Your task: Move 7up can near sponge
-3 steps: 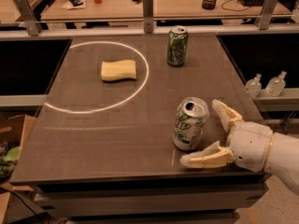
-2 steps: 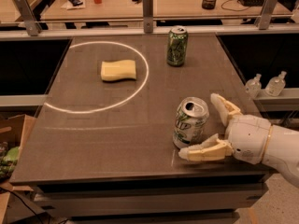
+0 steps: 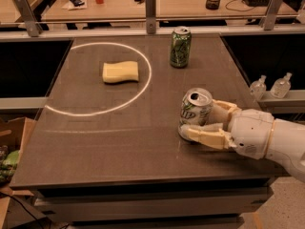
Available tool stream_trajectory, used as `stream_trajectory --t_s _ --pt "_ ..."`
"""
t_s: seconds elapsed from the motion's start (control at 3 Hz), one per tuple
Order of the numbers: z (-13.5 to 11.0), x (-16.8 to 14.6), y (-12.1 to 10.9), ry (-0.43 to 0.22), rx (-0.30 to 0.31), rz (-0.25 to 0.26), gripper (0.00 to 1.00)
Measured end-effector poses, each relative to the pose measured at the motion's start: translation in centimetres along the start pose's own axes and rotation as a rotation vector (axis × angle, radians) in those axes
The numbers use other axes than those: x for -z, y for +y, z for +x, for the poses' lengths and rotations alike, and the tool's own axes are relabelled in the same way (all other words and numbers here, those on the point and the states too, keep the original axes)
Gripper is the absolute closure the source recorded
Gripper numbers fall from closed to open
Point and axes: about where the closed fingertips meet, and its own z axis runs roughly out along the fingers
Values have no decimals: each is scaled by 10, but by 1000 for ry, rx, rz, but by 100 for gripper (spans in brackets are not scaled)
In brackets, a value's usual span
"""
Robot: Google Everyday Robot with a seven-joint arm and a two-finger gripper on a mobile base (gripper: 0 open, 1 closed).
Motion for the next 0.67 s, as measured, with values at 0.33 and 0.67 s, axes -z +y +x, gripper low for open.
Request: stream_trajectory --t_s 0.33,0.67 --pt "-4 -3 0 11 8 -9 64" --pt "-2 -6 -3 23 18 5 88"
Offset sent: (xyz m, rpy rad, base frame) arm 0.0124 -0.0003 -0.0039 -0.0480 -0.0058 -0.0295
